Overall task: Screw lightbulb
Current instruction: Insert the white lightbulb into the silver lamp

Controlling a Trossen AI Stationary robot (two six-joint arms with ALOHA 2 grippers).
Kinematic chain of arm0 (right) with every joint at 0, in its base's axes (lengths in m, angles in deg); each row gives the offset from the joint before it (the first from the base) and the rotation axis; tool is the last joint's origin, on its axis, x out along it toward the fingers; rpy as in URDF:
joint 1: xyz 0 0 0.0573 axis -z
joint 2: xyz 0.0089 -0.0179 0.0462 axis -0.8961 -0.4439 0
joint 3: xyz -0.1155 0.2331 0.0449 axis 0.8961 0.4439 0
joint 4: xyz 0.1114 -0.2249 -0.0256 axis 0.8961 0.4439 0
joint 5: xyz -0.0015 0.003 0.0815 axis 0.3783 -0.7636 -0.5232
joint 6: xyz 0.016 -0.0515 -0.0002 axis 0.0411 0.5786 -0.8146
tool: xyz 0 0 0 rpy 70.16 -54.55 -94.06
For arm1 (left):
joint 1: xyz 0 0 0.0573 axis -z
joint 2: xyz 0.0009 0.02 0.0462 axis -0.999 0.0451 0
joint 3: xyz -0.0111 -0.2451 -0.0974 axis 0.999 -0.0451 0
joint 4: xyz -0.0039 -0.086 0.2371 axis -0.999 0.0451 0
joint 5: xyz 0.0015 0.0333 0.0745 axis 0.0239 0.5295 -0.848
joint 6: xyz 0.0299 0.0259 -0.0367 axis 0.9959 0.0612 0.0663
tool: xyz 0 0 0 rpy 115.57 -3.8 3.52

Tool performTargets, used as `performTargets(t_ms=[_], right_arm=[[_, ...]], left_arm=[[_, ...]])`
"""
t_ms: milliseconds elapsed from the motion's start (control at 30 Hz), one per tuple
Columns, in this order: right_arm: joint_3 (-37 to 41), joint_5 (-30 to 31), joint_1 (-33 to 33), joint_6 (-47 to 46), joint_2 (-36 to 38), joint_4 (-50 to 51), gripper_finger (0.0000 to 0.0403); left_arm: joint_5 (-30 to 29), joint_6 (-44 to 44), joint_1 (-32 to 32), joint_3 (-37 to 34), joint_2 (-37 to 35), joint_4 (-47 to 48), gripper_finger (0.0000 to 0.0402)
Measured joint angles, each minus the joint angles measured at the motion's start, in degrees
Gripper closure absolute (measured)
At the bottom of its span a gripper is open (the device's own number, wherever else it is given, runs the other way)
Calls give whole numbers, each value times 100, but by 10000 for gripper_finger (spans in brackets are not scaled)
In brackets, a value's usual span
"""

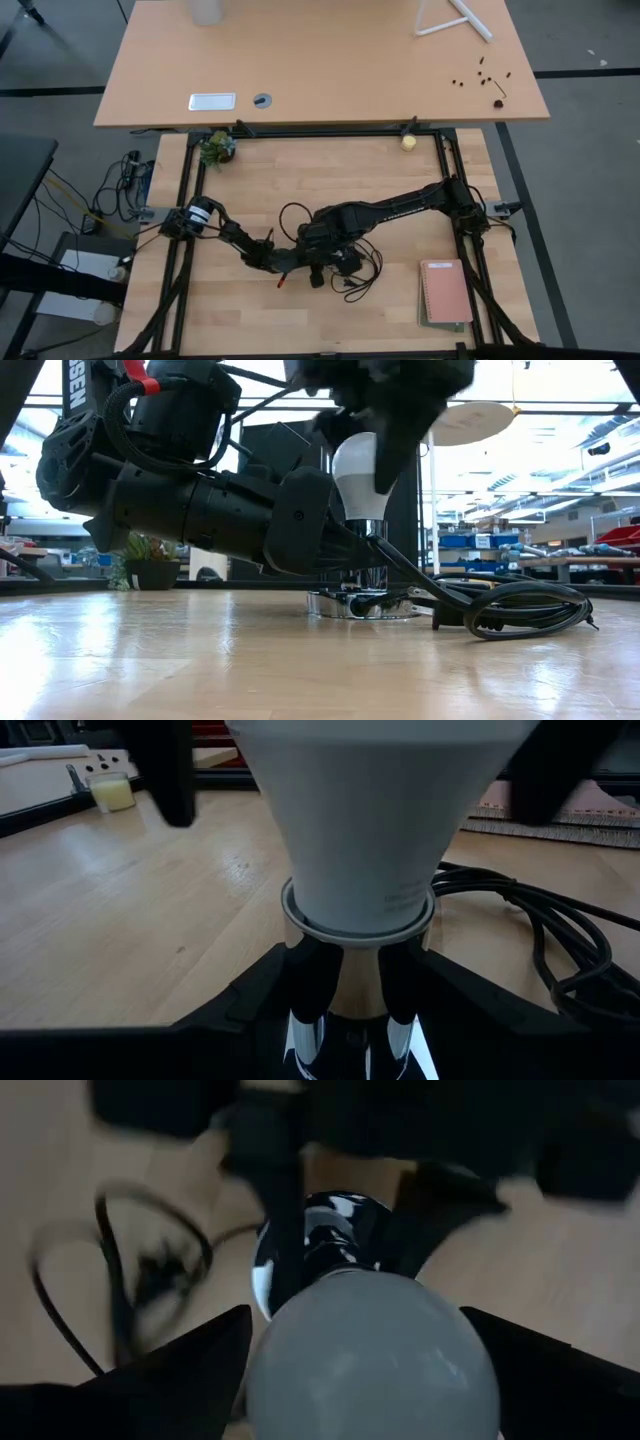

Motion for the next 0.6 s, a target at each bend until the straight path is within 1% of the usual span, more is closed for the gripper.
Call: performTargets(t_ms=[100, 200, 333, 600], right_arm=[[0, 2, -6, 1369, 0, 3, 48], [-2, 4, -9, 2229, 0, 4, 53], [-2, 179, -9, 2887, 0, 5, 56], [45, 412, -20, 3782, 4, -47, 57]], left_arm=[[0, -1, 0, 1, -2, 5, 217], [0, 0, 0, 0, -2, 5, 217], [0, -2, 0, 0, -2, 9, 217], [-2, -15, 0, 0, -2, 11, 217]])
